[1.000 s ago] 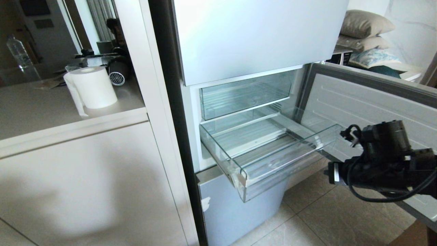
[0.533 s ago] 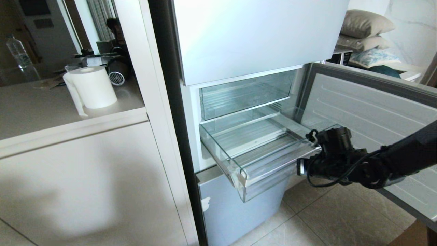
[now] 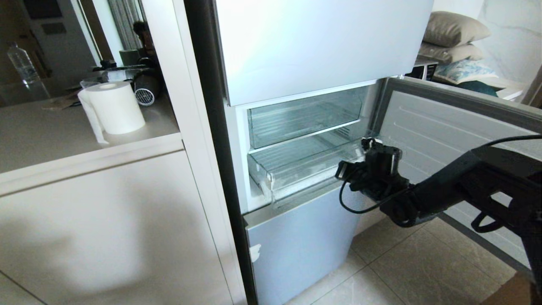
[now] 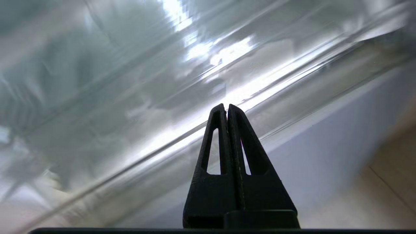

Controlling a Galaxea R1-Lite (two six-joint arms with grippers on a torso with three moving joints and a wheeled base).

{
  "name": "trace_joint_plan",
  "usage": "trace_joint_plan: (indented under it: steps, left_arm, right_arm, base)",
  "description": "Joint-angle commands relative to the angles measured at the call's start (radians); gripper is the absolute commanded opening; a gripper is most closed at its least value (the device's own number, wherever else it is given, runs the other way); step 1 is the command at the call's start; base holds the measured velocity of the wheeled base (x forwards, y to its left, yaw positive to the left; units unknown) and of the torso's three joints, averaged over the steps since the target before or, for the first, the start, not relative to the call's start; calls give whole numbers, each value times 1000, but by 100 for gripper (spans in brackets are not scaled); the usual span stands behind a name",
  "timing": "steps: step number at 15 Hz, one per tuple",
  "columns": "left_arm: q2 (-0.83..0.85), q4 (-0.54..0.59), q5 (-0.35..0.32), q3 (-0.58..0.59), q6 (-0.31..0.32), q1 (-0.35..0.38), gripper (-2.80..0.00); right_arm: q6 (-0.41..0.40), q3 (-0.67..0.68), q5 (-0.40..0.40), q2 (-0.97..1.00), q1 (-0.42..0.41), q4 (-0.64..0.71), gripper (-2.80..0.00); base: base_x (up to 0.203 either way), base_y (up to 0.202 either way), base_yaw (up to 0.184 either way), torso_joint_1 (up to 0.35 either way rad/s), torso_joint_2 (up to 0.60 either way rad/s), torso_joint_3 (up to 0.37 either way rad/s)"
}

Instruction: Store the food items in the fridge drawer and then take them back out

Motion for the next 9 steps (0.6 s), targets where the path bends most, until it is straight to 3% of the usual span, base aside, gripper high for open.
trace_joint_plan:
  steps: [1,4,9]
  left_arm:
    - [0,0,0,0,0,0,-280]
    - [0,0,0,0,0,0,-280]
    - [0,0,0,0,0,0,-280]
  right_arm:
    - [19,37,-65,12,24,-100,-280]
    - [20,156,-64,-41,35,-120,-280]
    - [14,-40,-43,81,41,-11,-280]
  base:
    - [0,0,0,0,0,0]
    - [0,0,0,0,0,0]
    - [0,0,0,0,0,0]
